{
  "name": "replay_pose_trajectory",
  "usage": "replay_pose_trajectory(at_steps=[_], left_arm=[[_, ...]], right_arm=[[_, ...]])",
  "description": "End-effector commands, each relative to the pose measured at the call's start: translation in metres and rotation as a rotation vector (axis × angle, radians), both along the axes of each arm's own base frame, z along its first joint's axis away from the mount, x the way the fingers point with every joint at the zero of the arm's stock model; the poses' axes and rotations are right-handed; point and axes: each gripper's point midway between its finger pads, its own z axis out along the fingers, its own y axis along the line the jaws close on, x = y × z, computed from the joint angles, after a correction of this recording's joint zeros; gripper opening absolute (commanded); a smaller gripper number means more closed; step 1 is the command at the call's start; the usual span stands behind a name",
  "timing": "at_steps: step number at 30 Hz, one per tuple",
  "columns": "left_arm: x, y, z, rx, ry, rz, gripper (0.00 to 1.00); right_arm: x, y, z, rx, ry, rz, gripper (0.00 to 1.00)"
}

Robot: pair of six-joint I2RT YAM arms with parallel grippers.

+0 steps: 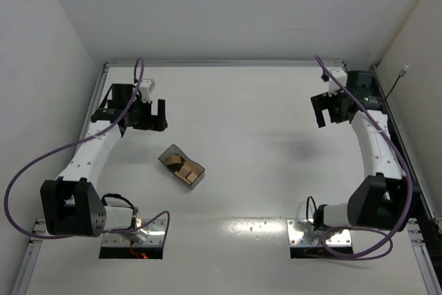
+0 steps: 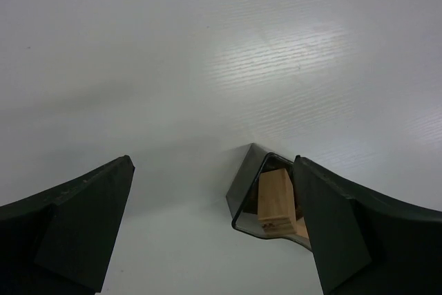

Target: Build the wood block tower

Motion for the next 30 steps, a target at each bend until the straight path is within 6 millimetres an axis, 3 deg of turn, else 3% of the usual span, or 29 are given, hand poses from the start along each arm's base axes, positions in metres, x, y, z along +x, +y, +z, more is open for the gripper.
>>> replay_pose_trajectory(at_steps=[1, 7, 9, 11, 14, 15, 18, 24, 29, 30], left_arm=[[0.008, 0.004, 0.012, -0.019, -0.049, 0.021, 1.00], [0.008, 0.009, 0.012, -0.031, -0.045, 0.052, 1.00], [0.008, 0.009, 0.012, -0.031, -0.045, 0.052, 1.00], [0.009, 0.015, 0.012, -0.022, -0.045, 0.069, 1.00], [0.011, 0.016, 0.016, -0.021, -0.052, 0.083, 1.00], [0.011, 0.019, 0.018, -0.011, -0.053, 0.093, 1.00], [0.012, 0.026, 0.019, -0.001, -0.051, 0.127, 1.00], [0.012, 0.042, 0.021, 0.025, -0.050, 0.182, 1.00], [0.010, 0.052, 0.024, 0.053, -0.049, 0.218, 1.00], [0.009, 0.055, 0.027, 0.053, -0.058, 0.228, 1.00]], right_arm=[[0.012, 0.012, 0.015, 0.024, -0.050, 0.088, 1.00], [0.015, 0.015, 0.019, 0.040, -0.055, 0.102, 0.97], [0.013, 0.033, 0.024, 0.072, -0.052, 0.186, 0.94], [0.012, 0.058, 0.030, 0.120, -0.056, 0.288, 0.89], [0.001, 0.124, 0.038, 0.147, -0.051, 0.493, 0.85], [-0.007, 0.158, 0.041, 0.140, -0.052, 0.593, 0.85], [-0.026, 0.207, 0.032, 0.158, -0.007, 0.705, 0.81], [-0.039, 0.265, 0.004, 0.289, 0.092, 0.761, 0.61], [-0.067, 0.331, -0.008, 0.307, 0.150, 0.921, 0.54], [-0.074, 0.352, -0.008, 0.311, 0.153, 0.968, 0.53]])
